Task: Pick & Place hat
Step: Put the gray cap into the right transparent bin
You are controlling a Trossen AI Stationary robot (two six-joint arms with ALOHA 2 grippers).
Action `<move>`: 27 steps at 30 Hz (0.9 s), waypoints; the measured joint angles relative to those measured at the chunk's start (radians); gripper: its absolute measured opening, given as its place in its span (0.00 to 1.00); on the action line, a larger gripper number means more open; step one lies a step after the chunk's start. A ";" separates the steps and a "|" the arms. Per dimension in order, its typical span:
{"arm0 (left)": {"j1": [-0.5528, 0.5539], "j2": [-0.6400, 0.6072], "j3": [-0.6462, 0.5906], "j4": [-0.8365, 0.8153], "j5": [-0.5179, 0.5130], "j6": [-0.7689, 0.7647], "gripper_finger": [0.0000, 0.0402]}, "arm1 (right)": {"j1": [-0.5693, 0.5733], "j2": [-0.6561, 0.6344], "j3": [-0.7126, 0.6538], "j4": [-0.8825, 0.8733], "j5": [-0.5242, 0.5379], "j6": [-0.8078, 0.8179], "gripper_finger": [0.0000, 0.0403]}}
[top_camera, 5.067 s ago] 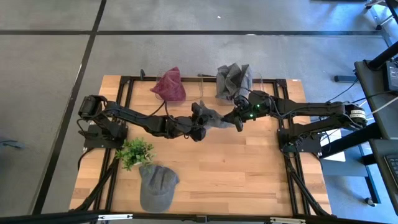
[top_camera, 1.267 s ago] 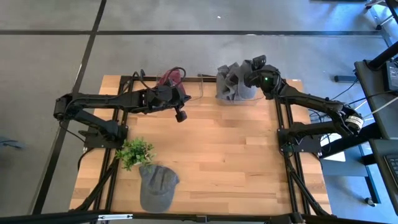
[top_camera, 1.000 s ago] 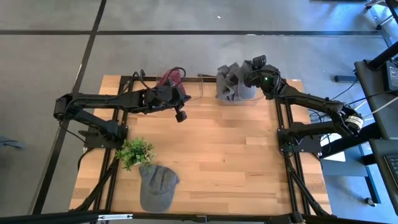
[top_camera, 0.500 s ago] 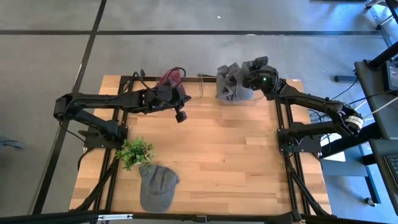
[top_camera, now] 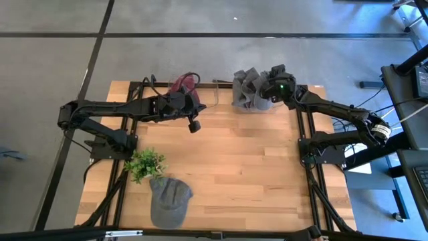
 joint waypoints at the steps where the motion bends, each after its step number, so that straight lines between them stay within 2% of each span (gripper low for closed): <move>1: 0.000 0.000 0.000 0.000 0.000 0.000 0.04 | 0.000 0.000 0.000 0.015 0.004 0.000 0.54; 5: 0.000 0.000 0.000 0.000 0.000 0.001 0.04 | 0.000 0.000 0.000 0.071 0.024 0.001 0.56; 23: 0.000 0.000 0.000 0.000 0.003 0.019 0.04 | 0.000 0.000 0.000 0.062 0.027 0.009 0.57; 25: 0.000 0.000 0.000 0.000 0.003 0.019 0.04 | 0.000 0.000 0.000 0.083 0.033 0.050 0.57; 27: 0.000 0.000 0.000 0.000 0.004 0.019 0.04 | 0.000 0.001 0.000 0.126 0.043 0.169 0.57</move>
